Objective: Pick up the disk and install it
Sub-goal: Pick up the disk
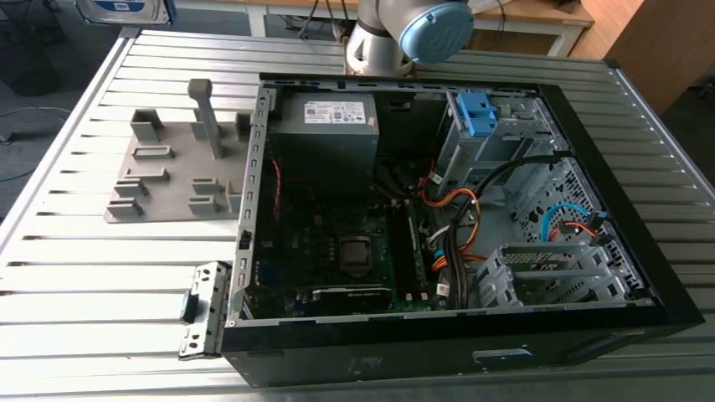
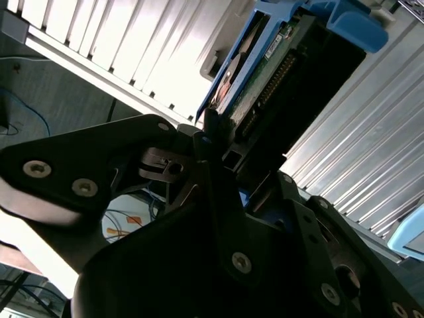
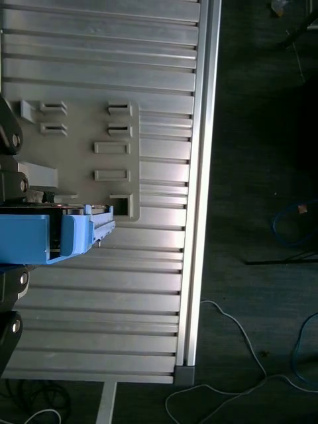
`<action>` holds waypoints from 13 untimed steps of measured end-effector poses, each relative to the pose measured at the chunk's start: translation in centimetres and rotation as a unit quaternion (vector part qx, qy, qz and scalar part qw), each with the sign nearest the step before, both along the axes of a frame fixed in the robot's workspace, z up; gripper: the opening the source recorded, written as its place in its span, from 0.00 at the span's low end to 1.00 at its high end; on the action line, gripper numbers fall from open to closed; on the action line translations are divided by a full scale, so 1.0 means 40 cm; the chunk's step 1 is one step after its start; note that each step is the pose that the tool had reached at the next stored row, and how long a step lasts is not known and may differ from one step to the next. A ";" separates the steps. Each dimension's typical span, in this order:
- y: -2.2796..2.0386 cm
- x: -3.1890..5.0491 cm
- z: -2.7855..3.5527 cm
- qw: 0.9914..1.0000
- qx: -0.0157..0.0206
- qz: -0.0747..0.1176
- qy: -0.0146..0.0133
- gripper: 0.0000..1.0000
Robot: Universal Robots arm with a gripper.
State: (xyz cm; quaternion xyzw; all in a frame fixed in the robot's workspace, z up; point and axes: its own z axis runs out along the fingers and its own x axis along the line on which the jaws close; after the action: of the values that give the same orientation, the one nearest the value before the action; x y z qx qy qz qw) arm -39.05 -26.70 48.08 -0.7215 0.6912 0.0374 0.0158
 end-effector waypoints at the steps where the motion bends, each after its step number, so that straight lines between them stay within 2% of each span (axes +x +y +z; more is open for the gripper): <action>1: 0.000 0.000 0.002 1.000 0.000 0.000 0.000 0.36; 13: 0.000 0.000 0.023 1.000 0.000 0.000 0.000 0.36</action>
State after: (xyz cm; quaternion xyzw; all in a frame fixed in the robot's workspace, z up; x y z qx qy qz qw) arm -39.05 -26.70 49.02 -0.7215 0.6912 0.0374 0.0157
